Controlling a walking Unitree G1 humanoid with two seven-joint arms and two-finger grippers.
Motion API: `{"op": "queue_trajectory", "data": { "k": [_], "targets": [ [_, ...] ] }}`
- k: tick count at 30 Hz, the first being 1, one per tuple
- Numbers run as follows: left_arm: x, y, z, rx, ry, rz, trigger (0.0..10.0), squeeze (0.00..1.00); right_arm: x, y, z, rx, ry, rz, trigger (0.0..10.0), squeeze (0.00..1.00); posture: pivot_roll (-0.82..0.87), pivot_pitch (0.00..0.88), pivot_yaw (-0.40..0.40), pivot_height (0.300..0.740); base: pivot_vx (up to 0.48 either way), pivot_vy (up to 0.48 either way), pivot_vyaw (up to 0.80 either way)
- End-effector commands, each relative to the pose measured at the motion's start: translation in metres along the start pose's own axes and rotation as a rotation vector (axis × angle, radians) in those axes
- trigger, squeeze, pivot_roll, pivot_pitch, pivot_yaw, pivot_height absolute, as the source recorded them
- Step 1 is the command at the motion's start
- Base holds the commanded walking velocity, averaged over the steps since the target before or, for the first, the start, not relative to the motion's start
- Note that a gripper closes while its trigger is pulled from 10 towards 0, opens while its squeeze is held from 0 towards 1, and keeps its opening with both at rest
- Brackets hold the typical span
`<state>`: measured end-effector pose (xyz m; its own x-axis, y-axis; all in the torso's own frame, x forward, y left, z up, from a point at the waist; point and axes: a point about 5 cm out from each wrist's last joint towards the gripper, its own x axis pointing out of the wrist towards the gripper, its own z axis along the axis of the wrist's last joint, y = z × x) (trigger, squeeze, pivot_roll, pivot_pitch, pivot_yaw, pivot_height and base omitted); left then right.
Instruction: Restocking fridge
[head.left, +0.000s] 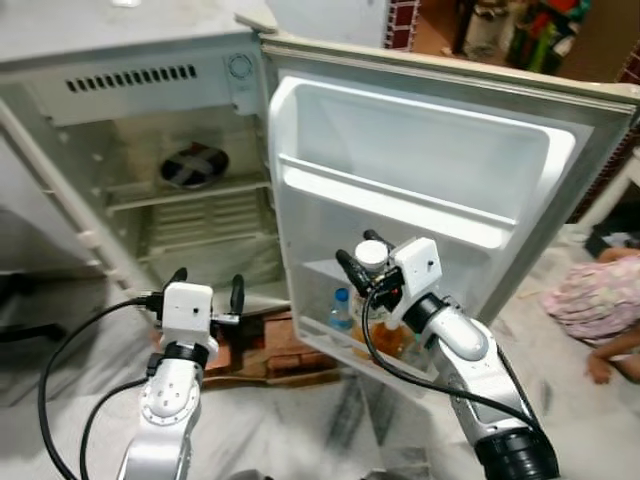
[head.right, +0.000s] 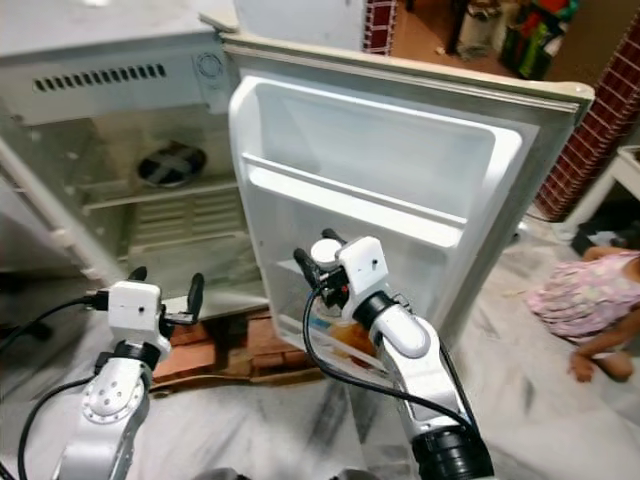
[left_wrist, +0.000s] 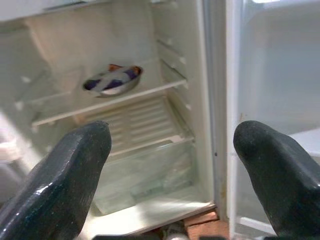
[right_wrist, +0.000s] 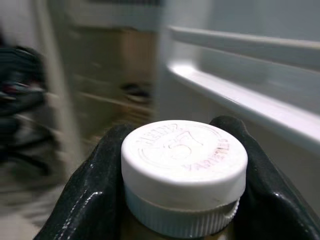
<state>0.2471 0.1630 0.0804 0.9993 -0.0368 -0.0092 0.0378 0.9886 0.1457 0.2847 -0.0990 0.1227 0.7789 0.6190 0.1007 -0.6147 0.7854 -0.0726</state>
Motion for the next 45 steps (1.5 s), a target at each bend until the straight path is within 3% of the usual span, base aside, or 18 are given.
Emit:
{"op": "queue_trajectory", "data": {
  "k": [1, 8, 12, 19, 25, 33, 36, 41, 42, 44, 45],
  "targets": [
    [-0.003, 0.004, -0.002, 0.01, 0.009, 0.008, 10.0, 0.0, 0.011, 0.001, 0.028, 0.012, -0.11, 0.029, 10.0, 0.0, -0.05, 0.072, 0.022, 0.74, 0.0, 0.0, 0.0],
    [-0.002, 0.003, -0.002, 0.01, 0.009, 0.007, 10.0, 0.0, 0.028, -0.01, 0.068, 0.034, -0.229, 0.022, 10.0, 0.0, -0.04, 0.071, 0.02, 0.74, 0.0, 0.0, 0.0],
    [-0.001, 0.003, -0.002, 0.013, 0.011, 0.007, 10.0, 0.0, 0.035, -0.016, 0.098, -0.123, -0.345, -0.024, 10.0, 0.0, -0.04, 0.069, 0.019, 0.74, 0.0, 0.0, 0.0],
    [0.0, 0.001, -0.001, 0.02, 0.006, 0.009, 10.0, 0.0, 0.041, -0.043, 0.133, -0.193, -0.437, -0.236, 10.0, 0.0, -0.04, 0.068, 0.017, 0.74, 0.0, 0.0, 0.0],
    [0.001, -0.001, -0.001, 0.023, 0.004, 0.005, 10.0, 0.0, 0.037, -0.061, 0.133, -0.295, -0.411, -0.353, 10.0, 0.0, -0.04, 0.068, 0.018, 0.74, 0.0, 0.0, 0.0],
    [0.004, -0.003, 0.0, 0.028, 0.004, -0.001, 10.0, 0.0, 0.028, -0.08, 0.11, -0.384, -0.309, -0.482, 10.0, 0.0, -0.04, 0.07, 0.02, 0.74, 0.0, 0.0, 0.0],
    [0.004, -0.004, 0.0, 0.029, 0.004, -0.003, 10.0, 0.0, 0.028, -0.08, 0.107, -0.386, -0.293, -0.486, 10.0, 0.0, -0.04, 0.07, 0.02, 0.74, 0.0, 0.0, 0.0],
    [0.002, -0.004, -0.004, 0.043, 0.021, 0.003, 10.0, 0.0, 0.029, -0.087, 0.084, -0.355, -0.169, -0.486, 10.0, 0.0, -0.04, 0.07, 0.02, 0.74, 0.0, 0.0, 0.0],
    [0.002, -0.004, -0.004, 0.043, 0.024, 0.0, 10.0, 0.0, 0.029, -0.089, 0.082, -0.333, -0.155, -0.486, 10.0, 0.76, -0.04, 0.072, 0.023, 0.74, 0.0, 0.0, 0.0],
    [0.002, -0.005, -0.005, 0.044, 0.024, -0.002, 10.0, 0.0, 0.029, -0.09, 0.081, -0.334, -0.147, -0.489, 10.0, 0.76, -0.04, 0.072, 0.023, 0.74, 0.0, 0.0, 0.0],
    [0.002, -0.005, -0.005, 0.044, 0.025, -0.003, 10.0, 0.0, 0.029, -0.091, 0.081, -0.333, -0.144, -0.492, 10.0, 1.0, -0.04, 0.073, 0.022, 0.74, 0.0, 0.0, 0.0]
  ]
}}
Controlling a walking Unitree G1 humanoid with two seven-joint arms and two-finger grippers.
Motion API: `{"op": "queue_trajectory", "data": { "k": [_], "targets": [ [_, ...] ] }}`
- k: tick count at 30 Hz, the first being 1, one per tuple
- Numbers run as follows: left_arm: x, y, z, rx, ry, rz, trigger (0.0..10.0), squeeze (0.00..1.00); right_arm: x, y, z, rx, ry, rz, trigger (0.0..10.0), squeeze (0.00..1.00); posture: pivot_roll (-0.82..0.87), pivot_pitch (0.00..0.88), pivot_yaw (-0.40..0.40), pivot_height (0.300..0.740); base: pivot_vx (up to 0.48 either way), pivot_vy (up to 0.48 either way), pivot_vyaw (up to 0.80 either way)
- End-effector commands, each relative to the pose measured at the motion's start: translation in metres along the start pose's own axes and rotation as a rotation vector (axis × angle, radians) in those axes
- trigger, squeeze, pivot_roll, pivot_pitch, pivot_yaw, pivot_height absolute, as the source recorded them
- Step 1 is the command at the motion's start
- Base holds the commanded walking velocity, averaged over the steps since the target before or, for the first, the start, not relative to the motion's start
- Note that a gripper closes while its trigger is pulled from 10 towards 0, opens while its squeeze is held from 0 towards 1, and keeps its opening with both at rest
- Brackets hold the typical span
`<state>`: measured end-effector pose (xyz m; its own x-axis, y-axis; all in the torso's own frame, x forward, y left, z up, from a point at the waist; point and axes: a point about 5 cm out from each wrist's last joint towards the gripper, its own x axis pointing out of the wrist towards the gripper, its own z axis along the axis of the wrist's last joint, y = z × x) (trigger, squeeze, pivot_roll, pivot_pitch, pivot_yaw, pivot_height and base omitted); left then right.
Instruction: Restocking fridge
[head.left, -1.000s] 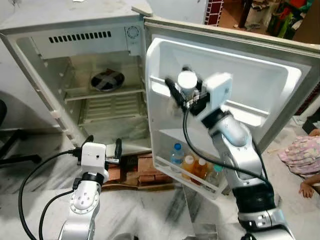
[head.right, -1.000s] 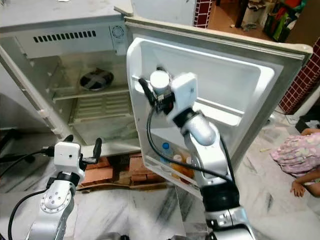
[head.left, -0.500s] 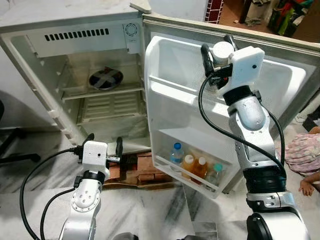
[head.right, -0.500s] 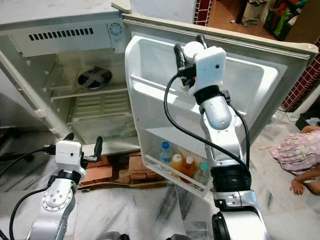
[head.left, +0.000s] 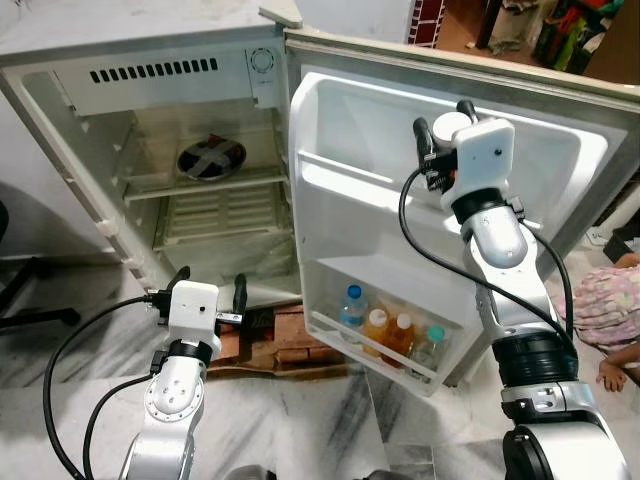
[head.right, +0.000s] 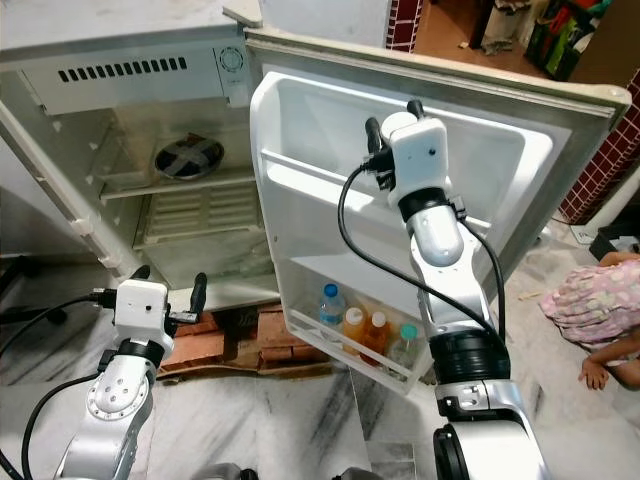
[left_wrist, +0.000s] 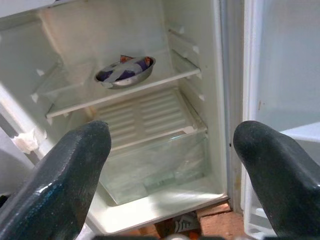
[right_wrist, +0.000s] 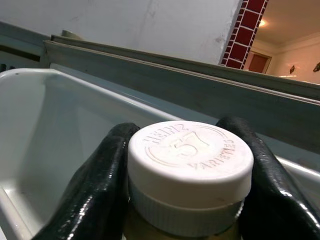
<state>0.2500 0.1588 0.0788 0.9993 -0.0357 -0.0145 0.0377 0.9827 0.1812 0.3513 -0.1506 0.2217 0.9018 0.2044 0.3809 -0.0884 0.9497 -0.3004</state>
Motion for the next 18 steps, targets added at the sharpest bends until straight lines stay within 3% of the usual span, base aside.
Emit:
{"op": "queue_trajectory", "data": {
  "k": [1, 8, 13, 18],
  "targets": [
    [-0.002, -0.001, -0.004, 0.008, 0.019, -0.004, 10.0, 0.0, -0.002, -0.001, -0.011, 0.02, 0.057, 0.003, 10.0, 1.0, -0.04, 0.073, 0.022, 0.74, 0.0, 0.0, 0.0],
    [-0.002, -0.002, -0.004, 0.01, 0.021, -0.004, 10.0, 0.0, -0.001, -0.006, -0.01, -0.002, 0.052, -0.015, 10.0, 1.0, -0.04, 0.076, 0.022, 0.74, 0.0, 0.0, 0.0],
    [-0.003, -0.002, -0.004, 0.012, 0.026, -0.006, 10.0, 0.0, 0.003, -0.024, 0.004, -0.066, -0.043, -0.106, 10.0, 1.0, -0.04, 0.081, 0.025, 0.74, 0.0, 0.0, 0.0],
    [-0.003, -0.002, -0.005, 0.014, 0.027, -0.008, 10.0, 0.0, 0.007, -0.032, 0.019, -0.123, -0.122, -0.149, 10.0, 1.0, -0.04, 0.082, 0.027, 0.74, 0.0, 0.0, 0.0]
  ]
}}
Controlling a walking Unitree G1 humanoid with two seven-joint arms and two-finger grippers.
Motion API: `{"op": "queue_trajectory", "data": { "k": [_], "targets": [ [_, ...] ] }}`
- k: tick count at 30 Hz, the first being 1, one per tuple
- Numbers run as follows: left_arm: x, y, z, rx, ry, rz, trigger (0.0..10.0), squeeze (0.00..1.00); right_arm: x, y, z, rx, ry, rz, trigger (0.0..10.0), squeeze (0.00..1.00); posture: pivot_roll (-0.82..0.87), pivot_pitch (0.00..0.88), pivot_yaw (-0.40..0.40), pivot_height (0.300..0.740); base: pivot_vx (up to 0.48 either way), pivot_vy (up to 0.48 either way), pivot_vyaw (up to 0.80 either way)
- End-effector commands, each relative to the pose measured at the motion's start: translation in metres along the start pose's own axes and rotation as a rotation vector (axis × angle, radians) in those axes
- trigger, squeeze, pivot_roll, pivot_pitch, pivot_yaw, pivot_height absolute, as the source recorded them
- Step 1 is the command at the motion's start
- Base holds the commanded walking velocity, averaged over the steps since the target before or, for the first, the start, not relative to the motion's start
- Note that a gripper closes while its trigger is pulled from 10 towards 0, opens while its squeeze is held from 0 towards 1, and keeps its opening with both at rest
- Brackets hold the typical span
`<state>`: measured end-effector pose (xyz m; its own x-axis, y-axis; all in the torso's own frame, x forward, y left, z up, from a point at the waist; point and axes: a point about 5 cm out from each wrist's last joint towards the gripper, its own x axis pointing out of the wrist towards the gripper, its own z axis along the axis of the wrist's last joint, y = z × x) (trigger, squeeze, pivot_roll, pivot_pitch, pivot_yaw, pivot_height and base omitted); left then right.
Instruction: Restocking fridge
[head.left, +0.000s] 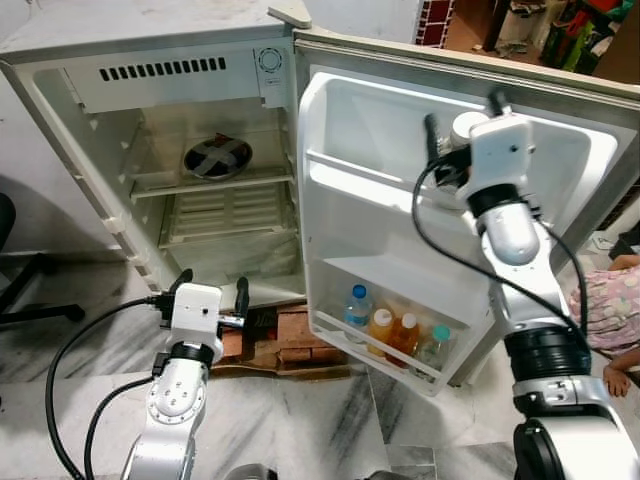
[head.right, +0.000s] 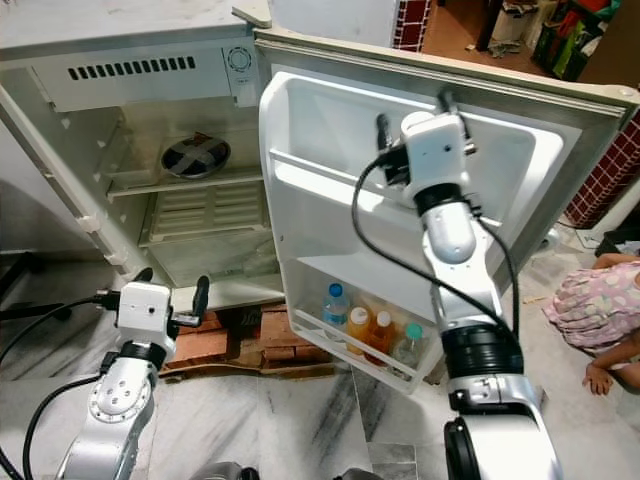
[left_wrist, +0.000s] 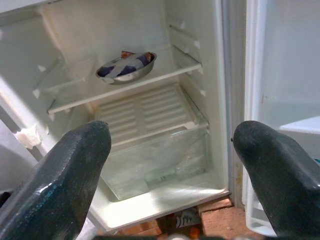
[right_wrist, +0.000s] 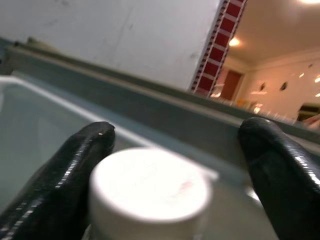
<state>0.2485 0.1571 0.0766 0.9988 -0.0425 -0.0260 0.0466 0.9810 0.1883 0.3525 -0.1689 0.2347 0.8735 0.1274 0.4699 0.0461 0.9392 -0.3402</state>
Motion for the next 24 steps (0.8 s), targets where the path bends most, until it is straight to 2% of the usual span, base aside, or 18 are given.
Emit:
{"op": "queue_trajectory", "data": {
  "k": [1, 8, 11, 13, 14, 15, 16, 17, 18, 19, 20, 21, 22, 24],
  "targets": [
    [-0.001, 0.001, -0.003, 0.006, 0.017, 0.001, 10.0, 0.0, 0.006, -0.011, 0.011, -0.024, -0.054, -0.049, 10.0, 1.0, -0.04, 0.082, 0.027, 0.74, 0.0, 0.0, 0.0],
    [-0.001, 0.001, -0.002, 0.01, 0.017, 0.005, 10.0, 0.0, 0.005, -0.017, 0.017, -0.054, -0.081, -0.085, 10.0, 1.0, -0.04, 0.083, 0.026, 0.74, 0.0, 0.0, 0.0],
    [-0.001, 0.002, -0.004, 0.007, 0.034, 0.036, 10.0, 0.0, -0.007, -0.01, 0.018, -0.038, -0.083, -0.064, 10.0, 1.0, -0.04, 0.084, 0.026, 0.74, 0.0, 0.0, 0.0],
    [-0.001, 0.001, -0.004, 0.009, 0.036, 0.038, 10.0, 0.0, -0.009, -0.009, 0.018, -0.036, -0.084, -0.062, 10.0, 1.0, -0.04, 0.084, 0.026, 0.74, 0.0, 0.0, 0.0],
    [-0.001, 0.0, -0.004, 0.007, 0.036, 0.036, 10.0, 0.0, -0.012, -0.005, 0.021, -0.028, -0.091, -0.052, 10.0, 0.95, -0.04, 0.084, 0.029, 0.74, 0.0, 0.0, 0.0],
    [-0.001, 0.0, -0.004, 0.007, 0.036, 0.036, 10.0, 0.0, -0.012, -0.005, 0.021, -0.028, -0.091, -0.052, 10.0, 0.95, -0.04, 0.084, 0.029, 0.74, 0.0, 0.0, 0.0],
    [0.0, -0.002, -0.005, 0.008, 0.036, 0.031, 10.0, 0.0, -0.014, -0.001, 0.025, -0.019, -0.102, -0.043, 10.0, 0.84, -0.04, 0.084, 0.031, 0.74, 0.0, 0.0, 0.0],
    [0.0, -0.002, -0.005, 0.007, 0.036, 0.029, 10.0, 0.0, -0.015, 0.0, 0.027, -0.013, -0.11, -0.037, 10.0, 0.78, -0.04, 0.084, 0.031, 0.74, 0.0, 0.0, 0.0],
    [0.0, -0.002, -0.005, 0.007, 0.036, 0.029, 10.0, 0.0, -0.015, 0.0, 0.027, -0.013, -0.11, -0.037, 10.0, 0.78, -0.04, 0.084, 0.031, 0.74, 0.0, 0.0, 0.0],
    [0.0, -0.002, -0.005, 0.008, 0.036, 0.028, 10.0, 0.0, -0.016, 0.003, 0.029, -0.008, -0.118, -0.028, 10.0, 0.53, -0.05, 0.083, 0.033, 0.74, 0.0, 0.0, 0.0],
    [0.0, -0.003, -0.005, 0.009, 0.036, 0.026, 10.0, 0.0, -0.017, 0.005, 0.031, -0.002, -0.125, -0.022, 10.0, 0.44, -0.05, 0.081, 0.034, 0.74, 0.0, 0.0, 0.0],
    [0.0, -0.003, -0.005, 0.009, 0.036, 0.026, 10.0, 0.0, -0.017, 0.005, 0.031, -0.002, -0.125, -0.022, 10.0, 0.44, -0.05, 0.081, 0.034, 0.74, 0.0, 0.0, 0.0],
    [0.002, -0.003, -0.004, 0.011, 0.035, 0.025, 10.0, 0.0, -0.019, 0.008, 0.034, 0.012, -0.13, -0.013, 10.0, 0.0, -0.05, 0.077, 0.034, 0.74, 0.0, 0.0, 0.0],
    [0.003, -0.002, -0.004, 0.011, 0.034, 0.025, 10.0, 0.0, -0.021, 0.009, 0.035, 0.018, -0.129, -0.01, 10.0, 0.0, -0.05, 0.075, 0.033, 0.74, 0.0, 0.0, 0.0]
  ]
}}
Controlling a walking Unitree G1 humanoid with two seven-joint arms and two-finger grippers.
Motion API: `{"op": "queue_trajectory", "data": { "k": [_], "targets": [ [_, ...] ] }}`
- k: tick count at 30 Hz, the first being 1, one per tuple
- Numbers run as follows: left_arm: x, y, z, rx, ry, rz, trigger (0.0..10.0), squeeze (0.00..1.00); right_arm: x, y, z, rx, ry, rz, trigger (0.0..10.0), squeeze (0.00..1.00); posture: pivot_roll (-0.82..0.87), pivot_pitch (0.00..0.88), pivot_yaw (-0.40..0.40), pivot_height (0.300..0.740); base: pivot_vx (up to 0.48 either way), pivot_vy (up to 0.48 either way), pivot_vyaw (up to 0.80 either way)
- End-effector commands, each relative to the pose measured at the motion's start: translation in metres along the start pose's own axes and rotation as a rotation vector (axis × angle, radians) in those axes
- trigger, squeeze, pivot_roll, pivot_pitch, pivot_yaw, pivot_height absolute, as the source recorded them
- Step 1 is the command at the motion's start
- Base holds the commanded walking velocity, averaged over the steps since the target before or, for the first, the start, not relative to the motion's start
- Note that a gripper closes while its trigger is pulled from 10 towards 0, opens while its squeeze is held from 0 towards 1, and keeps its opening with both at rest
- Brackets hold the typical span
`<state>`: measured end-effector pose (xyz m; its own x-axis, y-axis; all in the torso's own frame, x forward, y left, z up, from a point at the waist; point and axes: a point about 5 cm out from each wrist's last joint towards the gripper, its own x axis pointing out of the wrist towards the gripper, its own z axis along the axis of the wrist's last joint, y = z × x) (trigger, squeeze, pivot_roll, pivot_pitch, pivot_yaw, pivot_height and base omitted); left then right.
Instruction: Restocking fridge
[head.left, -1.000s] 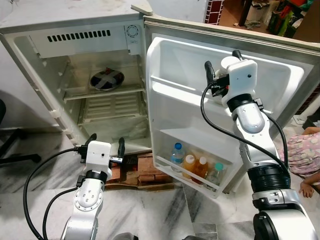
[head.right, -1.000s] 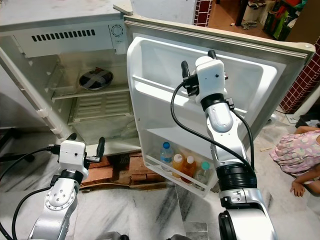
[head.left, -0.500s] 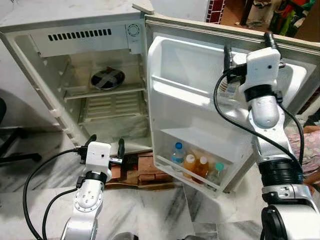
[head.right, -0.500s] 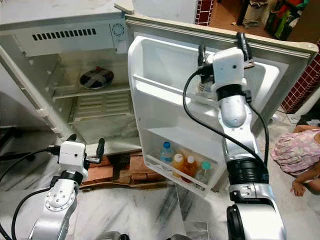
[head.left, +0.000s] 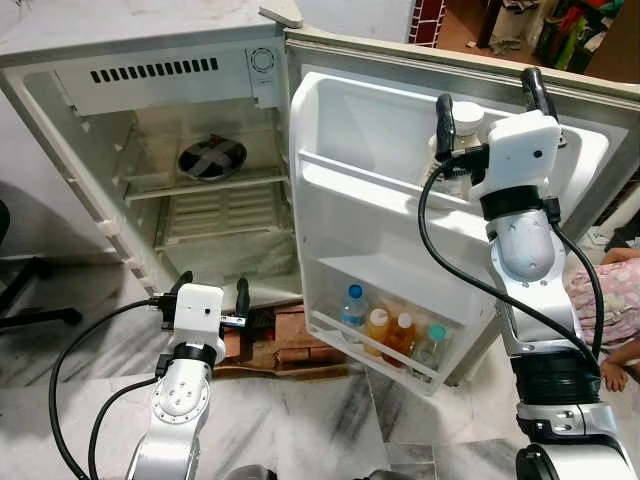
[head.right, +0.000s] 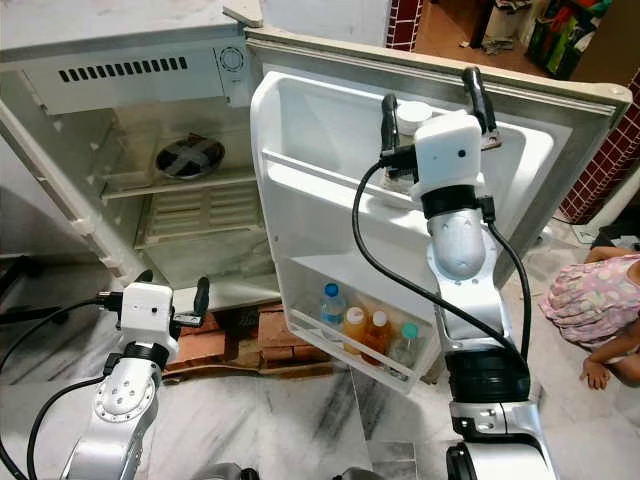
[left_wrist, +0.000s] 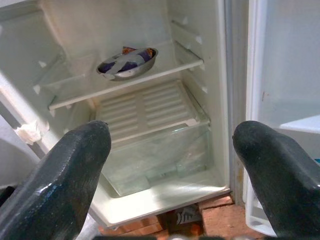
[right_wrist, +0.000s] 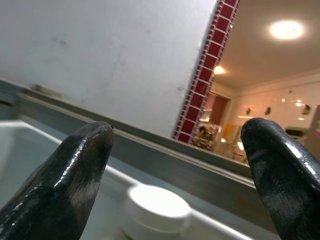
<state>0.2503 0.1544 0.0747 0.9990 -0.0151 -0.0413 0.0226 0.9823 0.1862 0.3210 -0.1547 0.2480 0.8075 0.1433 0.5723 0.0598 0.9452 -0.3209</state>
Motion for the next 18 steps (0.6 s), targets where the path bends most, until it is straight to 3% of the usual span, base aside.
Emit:
{"op": "queue_trajectory", "data": {
  "k": [1, 18],
  "targets": [
    [0.001, 0.001, -0.002, 0.014, 0.014, 0.003, 10.0, 0.0, -0.003, 0.003, 0.003, 0.01, -0.004, 0.015, 10.0, 0.0, -0.05, 0.075, 0.033, 0.74, -0.24, 0.0, 0.0],
    [0.0, -0.002, -0.002, 0.01, 0.01, -0.014, 10.0, 0.0, -0.015, 0.004, -0.012, 0.059, 0.093, 0.016, 10.0, 0.0, -0.05, 0.075, 0.032, 0.74, -0.319, 0.0, 0.0]
  ]
}}
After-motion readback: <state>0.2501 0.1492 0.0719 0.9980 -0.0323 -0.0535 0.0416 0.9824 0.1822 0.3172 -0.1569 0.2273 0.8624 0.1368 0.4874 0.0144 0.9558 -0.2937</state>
